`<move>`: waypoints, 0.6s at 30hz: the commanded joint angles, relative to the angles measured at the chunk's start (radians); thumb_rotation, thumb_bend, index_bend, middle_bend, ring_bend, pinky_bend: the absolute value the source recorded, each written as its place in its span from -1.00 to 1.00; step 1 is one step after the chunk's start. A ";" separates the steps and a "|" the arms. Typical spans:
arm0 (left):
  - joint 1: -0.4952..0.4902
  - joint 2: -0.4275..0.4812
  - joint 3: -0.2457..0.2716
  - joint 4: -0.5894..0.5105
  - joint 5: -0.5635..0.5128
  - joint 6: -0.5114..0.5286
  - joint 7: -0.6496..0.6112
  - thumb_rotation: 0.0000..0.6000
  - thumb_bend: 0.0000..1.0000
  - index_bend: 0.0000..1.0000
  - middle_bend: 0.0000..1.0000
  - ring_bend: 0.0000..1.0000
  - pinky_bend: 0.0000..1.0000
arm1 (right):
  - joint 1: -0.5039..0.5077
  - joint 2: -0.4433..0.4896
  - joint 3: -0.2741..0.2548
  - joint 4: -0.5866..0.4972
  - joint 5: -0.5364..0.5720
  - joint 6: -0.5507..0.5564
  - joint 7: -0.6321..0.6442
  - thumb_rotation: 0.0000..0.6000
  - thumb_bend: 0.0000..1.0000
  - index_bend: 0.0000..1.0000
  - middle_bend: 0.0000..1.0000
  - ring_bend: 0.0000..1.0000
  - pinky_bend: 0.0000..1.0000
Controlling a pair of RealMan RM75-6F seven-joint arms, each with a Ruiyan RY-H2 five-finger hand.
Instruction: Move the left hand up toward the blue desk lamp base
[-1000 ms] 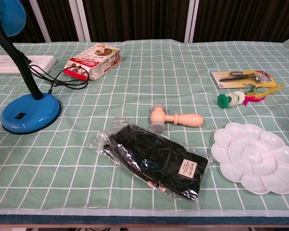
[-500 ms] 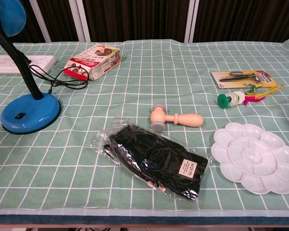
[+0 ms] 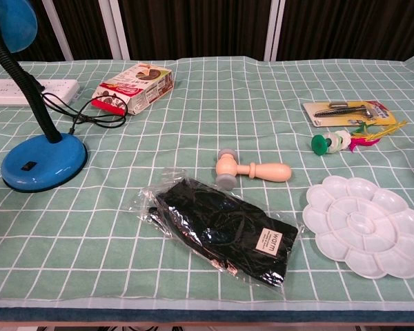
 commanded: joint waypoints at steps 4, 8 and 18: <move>-0.020 -0.009 -0.003 0.016 0.001 -0.031 -0.024 1.00 0.15 -0.93 0.13 0.09 0.40 | -0.003 -0.002 0.002 -0.004 0.008 0.002 -0.006 1.00 -0.69 -0.84 -0.90 -0.94 -1.00; -0.057 -0.043 -0.003 0.040 -0.004 -0.096 -0.080 1.00 0.50 -0.89 0.48 0.45 0.69 | -0.006 -0.005 0.005 -0.009 0.017 0.003 -0.016 1.00 -0.69 -0.84 -0.90 -0.94 -1.00; -0.127 -0.119 -0.013 0.106 -0.086 -0.258 -0.021 1.00 0.78 -0.88 0.66 0.67 0.82 | -0.006 -0.005 0.006 -0.010 0.026 -0.002 -0.025 1.00 -0.69 -0.84 -0.90 -0.94 -1.00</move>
